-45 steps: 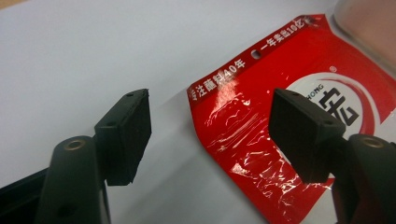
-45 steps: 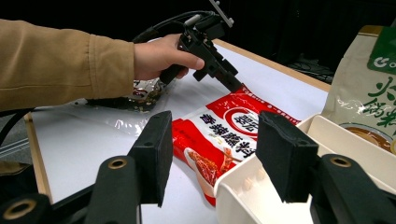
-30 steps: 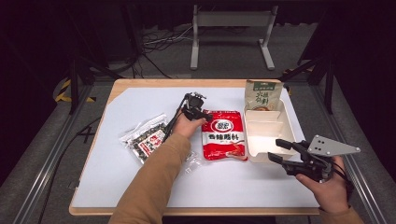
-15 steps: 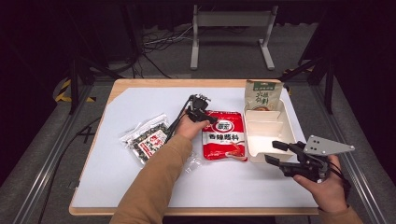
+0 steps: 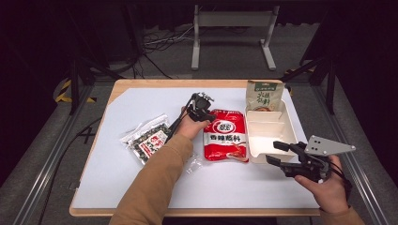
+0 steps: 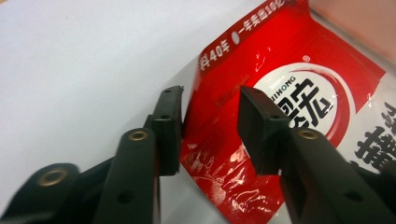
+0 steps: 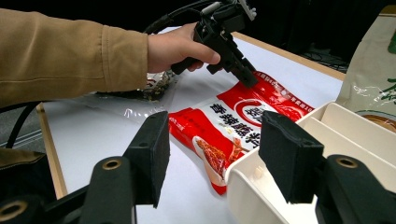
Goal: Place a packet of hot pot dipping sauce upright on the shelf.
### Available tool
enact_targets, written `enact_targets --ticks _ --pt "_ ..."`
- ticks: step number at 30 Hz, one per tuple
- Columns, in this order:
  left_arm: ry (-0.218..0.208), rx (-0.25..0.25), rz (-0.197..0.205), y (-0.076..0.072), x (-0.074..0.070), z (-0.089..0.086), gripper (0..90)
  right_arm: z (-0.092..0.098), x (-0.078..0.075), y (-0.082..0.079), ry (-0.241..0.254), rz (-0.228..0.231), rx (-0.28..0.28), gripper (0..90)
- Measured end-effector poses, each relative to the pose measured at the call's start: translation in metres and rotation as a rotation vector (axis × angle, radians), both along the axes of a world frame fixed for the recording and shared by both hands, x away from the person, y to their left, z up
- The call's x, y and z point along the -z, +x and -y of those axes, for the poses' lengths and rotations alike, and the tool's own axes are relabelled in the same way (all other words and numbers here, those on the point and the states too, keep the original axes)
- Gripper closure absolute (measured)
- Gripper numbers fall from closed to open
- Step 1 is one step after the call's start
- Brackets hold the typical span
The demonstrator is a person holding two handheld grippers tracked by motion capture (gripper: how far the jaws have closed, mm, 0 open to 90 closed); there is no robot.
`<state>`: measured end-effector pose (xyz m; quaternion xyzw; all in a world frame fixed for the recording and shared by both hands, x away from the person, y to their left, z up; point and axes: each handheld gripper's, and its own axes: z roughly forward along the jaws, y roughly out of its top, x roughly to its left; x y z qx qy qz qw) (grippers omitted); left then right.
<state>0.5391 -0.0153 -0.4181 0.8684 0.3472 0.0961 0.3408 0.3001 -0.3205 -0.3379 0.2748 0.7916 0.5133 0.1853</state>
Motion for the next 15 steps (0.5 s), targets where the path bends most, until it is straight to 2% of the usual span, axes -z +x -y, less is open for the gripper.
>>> enact_targets --ticks 3,6,10,15 --pt "0.009 0.000 -0.009 0.001 0.001 0.000 64.7 0.000 0.000 0.000 0.000 0.000 -0.002 43.6" --pt "0.024 0.012 -0.045 0.004 0.007 0.001 66.3 -0.001 0.000 0.000 0.001 0.004 -0.007 43.7" --pt "0.055 0.018 -0.049 0.005 0.011 0.004 68.0 -0.001 0.000 -0.001 -0.002 0.010 -0.009 43.8" --pt "0.069 -0.005 -0.057 0.007 0.010 0.002 82.4 0.000 0.000 0.000 0.000 0.010 -0.007 43.9"
